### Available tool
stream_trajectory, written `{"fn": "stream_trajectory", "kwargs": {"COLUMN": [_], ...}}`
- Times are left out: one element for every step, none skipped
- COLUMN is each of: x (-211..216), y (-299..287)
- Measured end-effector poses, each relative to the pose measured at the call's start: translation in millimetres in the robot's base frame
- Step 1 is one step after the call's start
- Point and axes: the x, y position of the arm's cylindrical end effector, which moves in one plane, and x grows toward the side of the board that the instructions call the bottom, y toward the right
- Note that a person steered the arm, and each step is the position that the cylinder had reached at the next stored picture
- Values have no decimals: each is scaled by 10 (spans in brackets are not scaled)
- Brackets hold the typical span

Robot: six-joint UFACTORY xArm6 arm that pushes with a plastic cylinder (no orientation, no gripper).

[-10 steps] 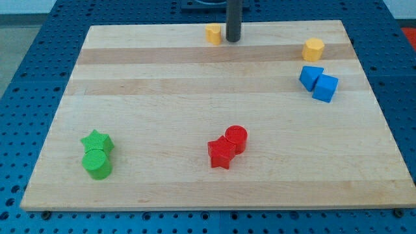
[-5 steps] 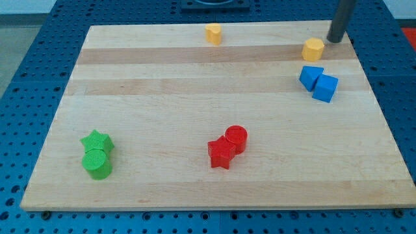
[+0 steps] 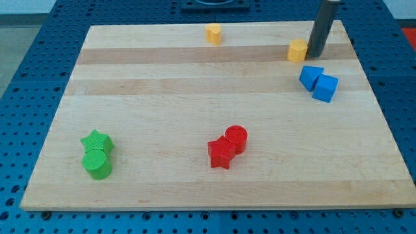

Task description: Move the yellow hexagon closer to the yellow heart

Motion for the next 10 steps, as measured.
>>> {"fn": "stream_trajectory", "kwargs": {"x": [0,0,0,0,-1,-43,-125,-205,-267,-322], "y": [-157,-335,-513,-678,-831,-1006,-1160,-1248,-1292,-1386]}}
